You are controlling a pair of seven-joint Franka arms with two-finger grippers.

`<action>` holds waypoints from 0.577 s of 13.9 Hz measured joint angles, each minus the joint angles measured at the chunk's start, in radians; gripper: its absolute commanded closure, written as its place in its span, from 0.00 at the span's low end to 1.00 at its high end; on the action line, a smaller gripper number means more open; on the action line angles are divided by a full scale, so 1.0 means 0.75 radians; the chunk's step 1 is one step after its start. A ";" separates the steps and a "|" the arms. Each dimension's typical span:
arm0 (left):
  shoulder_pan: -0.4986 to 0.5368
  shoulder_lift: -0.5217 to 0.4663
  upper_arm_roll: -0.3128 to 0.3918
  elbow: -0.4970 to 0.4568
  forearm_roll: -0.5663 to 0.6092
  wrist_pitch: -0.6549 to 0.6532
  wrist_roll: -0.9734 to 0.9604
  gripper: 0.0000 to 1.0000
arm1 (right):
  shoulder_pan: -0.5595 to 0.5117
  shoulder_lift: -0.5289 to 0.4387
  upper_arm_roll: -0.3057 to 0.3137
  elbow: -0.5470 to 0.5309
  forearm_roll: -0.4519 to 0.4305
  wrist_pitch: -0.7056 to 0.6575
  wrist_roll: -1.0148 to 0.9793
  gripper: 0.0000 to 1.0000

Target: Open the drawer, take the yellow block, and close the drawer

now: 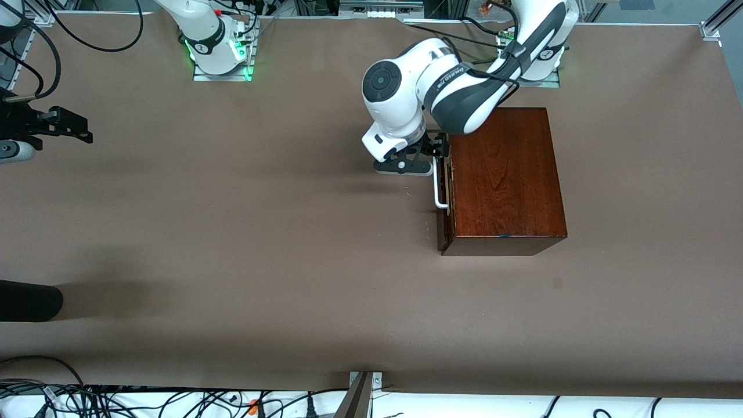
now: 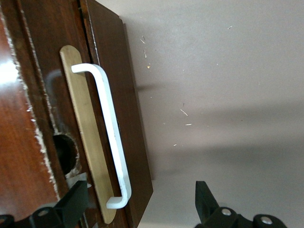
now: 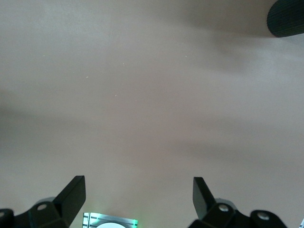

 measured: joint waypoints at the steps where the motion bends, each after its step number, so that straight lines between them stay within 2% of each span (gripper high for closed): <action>1: 0.000 0.012 0.001 -0.001 0.019 0.003 0.000 0.00 | 0.000 0.000 0.000 0.000 0.000 0.000 0.000 0.00; 8: 0.005 0.088 0.010 -0.001 0.069 0.022 0.000 0.00 | 0.000 0.000 0.000 0.000 0.000 0.000 0.000 0.00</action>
